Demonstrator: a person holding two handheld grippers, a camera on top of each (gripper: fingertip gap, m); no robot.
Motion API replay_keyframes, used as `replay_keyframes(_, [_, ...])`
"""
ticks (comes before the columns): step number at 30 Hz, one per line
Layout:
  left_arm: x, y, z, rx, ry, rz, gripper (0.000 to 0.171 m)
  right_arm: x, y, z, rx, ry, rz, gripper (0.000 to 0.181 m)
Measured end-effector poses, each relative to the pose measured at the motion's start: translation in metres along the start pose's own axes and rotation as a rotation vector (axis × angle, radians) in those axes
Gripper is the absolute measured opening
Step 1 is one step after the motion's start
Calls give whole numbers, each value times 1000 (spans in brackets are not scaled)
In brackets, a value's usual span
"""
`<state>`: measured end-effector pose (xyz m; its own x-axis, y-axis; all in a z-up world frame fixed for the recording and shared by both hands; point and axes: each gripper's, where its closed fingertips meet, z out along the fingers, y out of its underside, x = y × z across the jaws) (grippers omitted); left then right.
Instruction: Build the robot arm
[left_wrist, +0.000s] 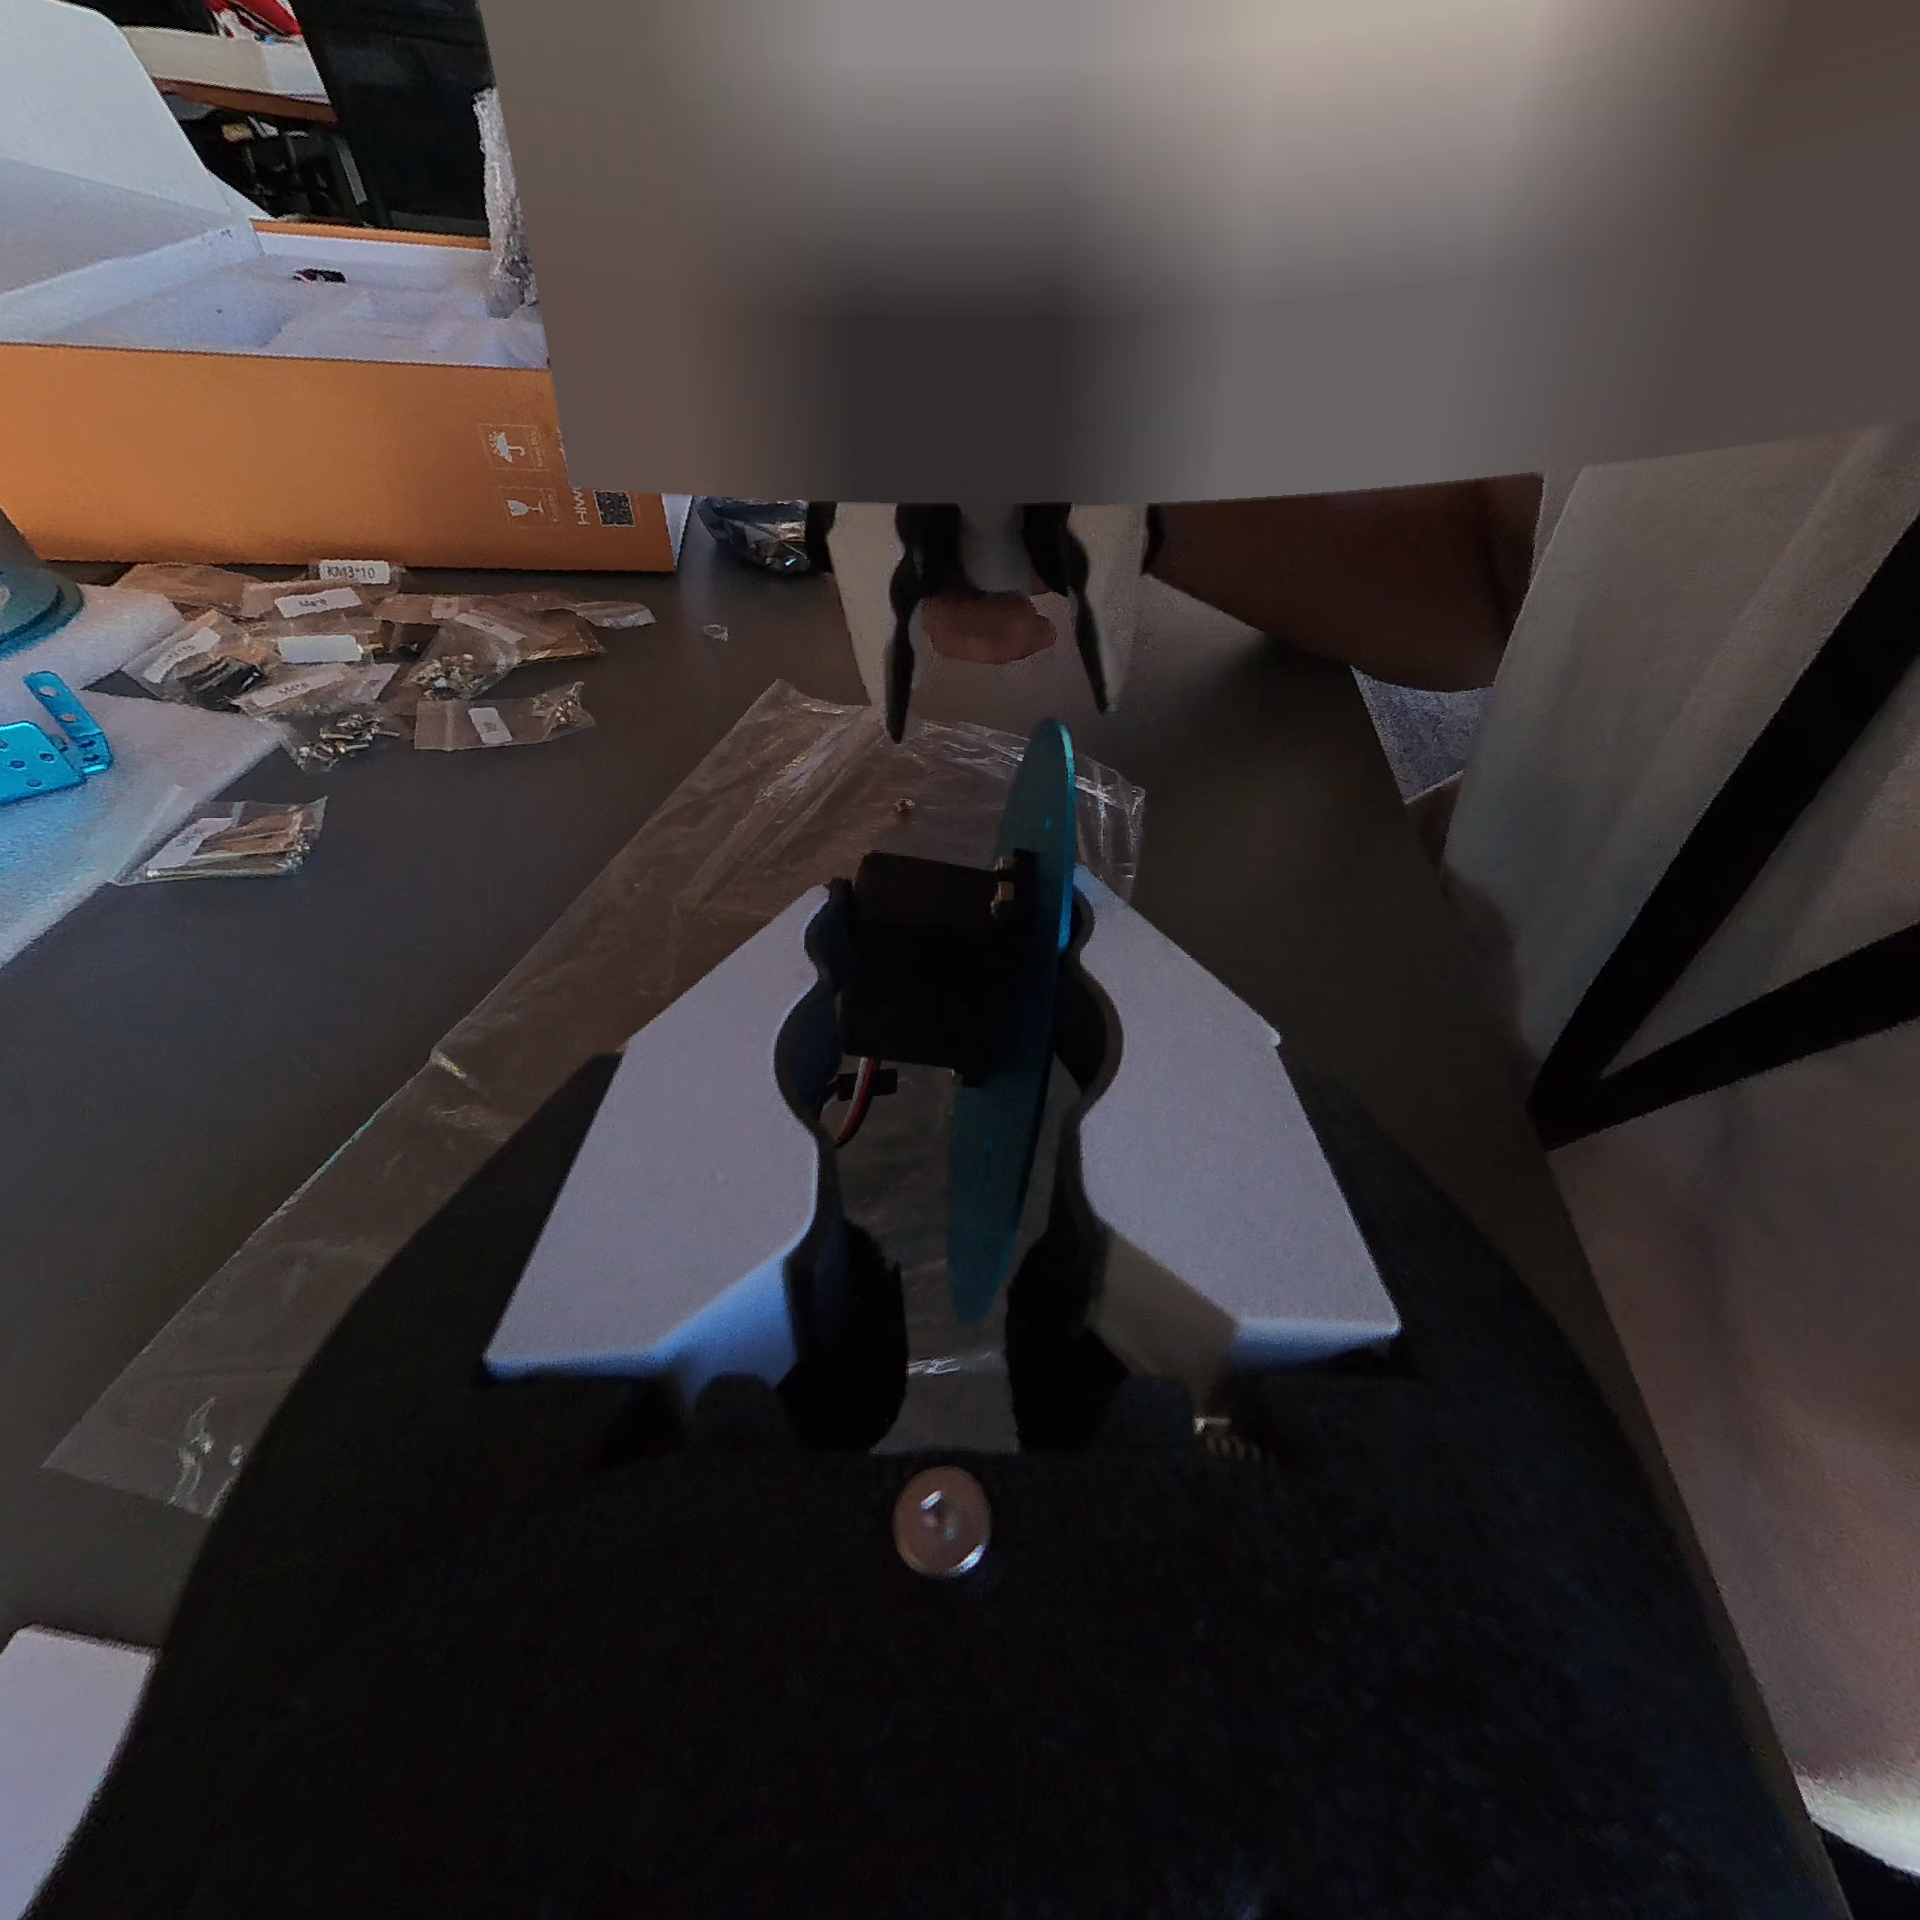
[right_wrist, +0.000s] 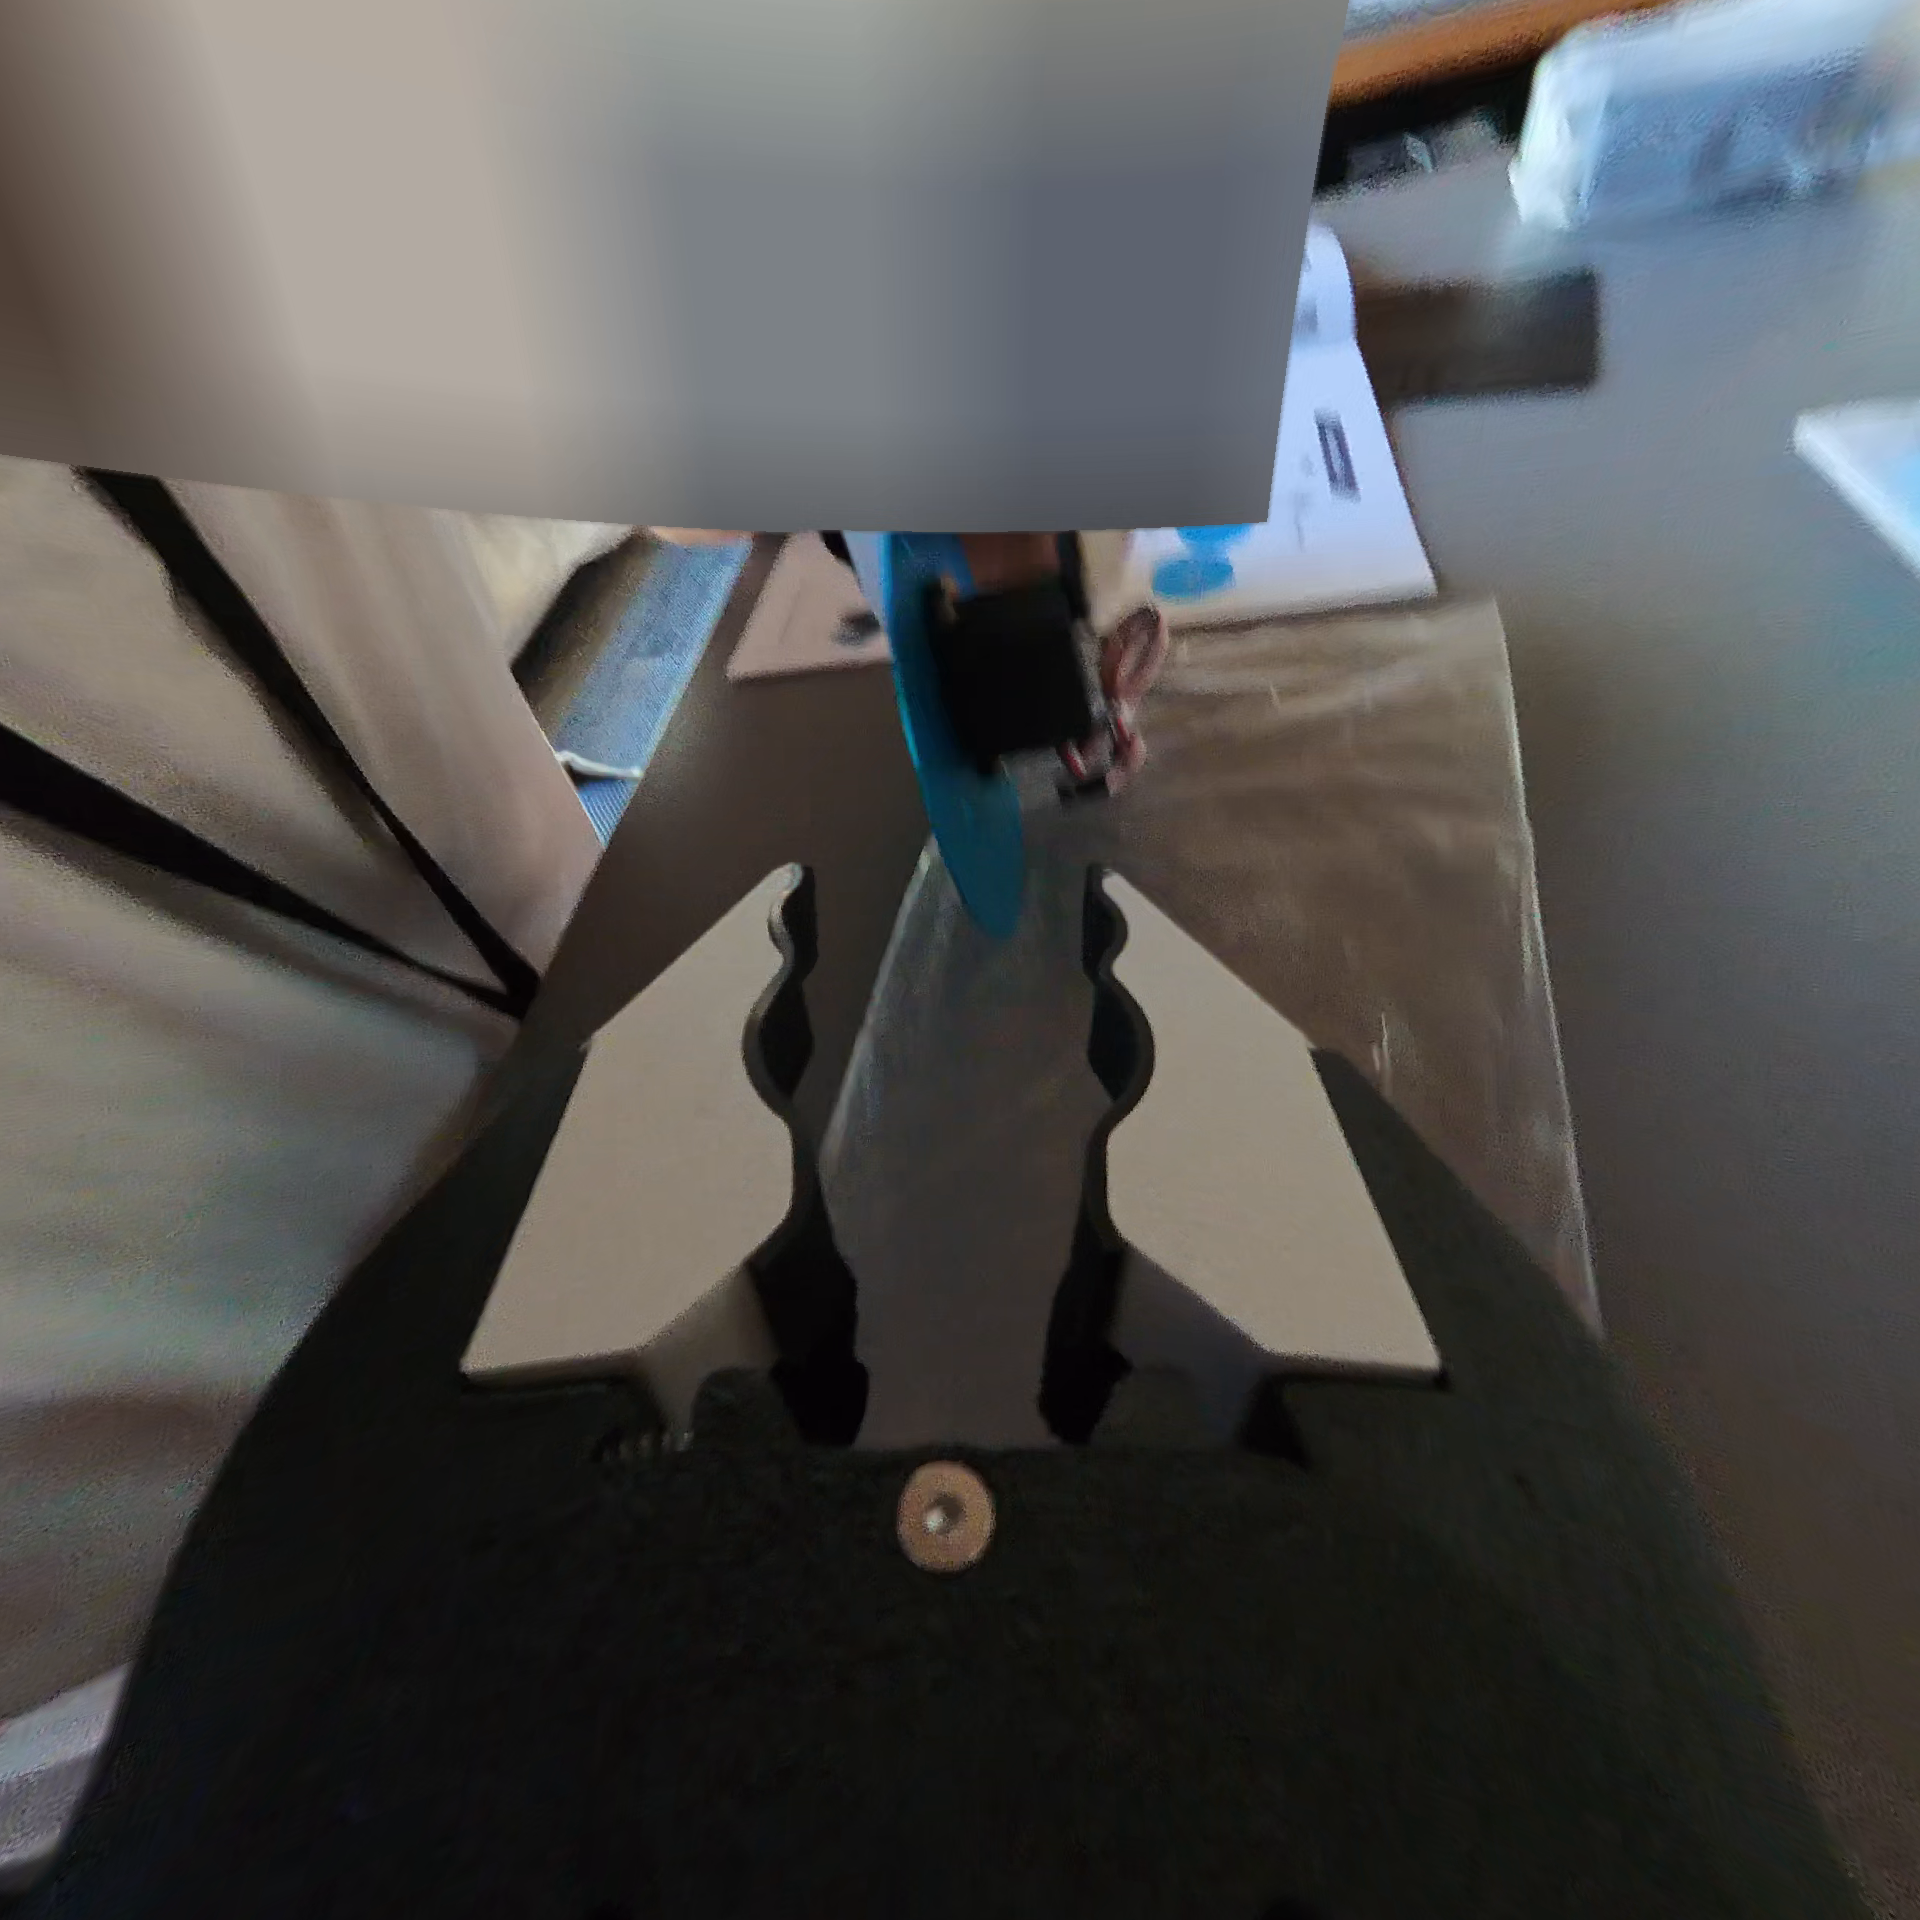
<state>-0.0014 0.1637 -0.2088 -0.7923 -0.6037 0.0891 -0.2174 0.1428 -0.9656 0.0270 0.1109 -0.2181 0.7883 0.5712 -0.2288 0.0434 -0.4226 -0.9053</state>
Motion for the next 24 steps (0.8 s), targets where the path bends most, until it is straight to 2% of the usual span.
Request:
replay_keyframes(4, [4, -1, 2, 3, 1, 25, 38, 12, 41, -28, -79, 130, 39, 40])
replay_keyframes(11, [13, -1, 6, -4, 10, 110, 38, 17, 72, -70, -156, 415, 84, 21])
replay_keyframes(14, [14, 0, 6, 1, 19, 122, 38, 20, 73, -67, -154, 462, 124, 18])
replay_keyframes(19, [14, 0, 6, 7, 23, 131, 38, 37, 88, -54, -236, 534, 145, 16])
replay_keyframes(24, [23, 1, 9, -5, 0, 230, 38, 45, 92, -42, -259, 584, 111, 14])
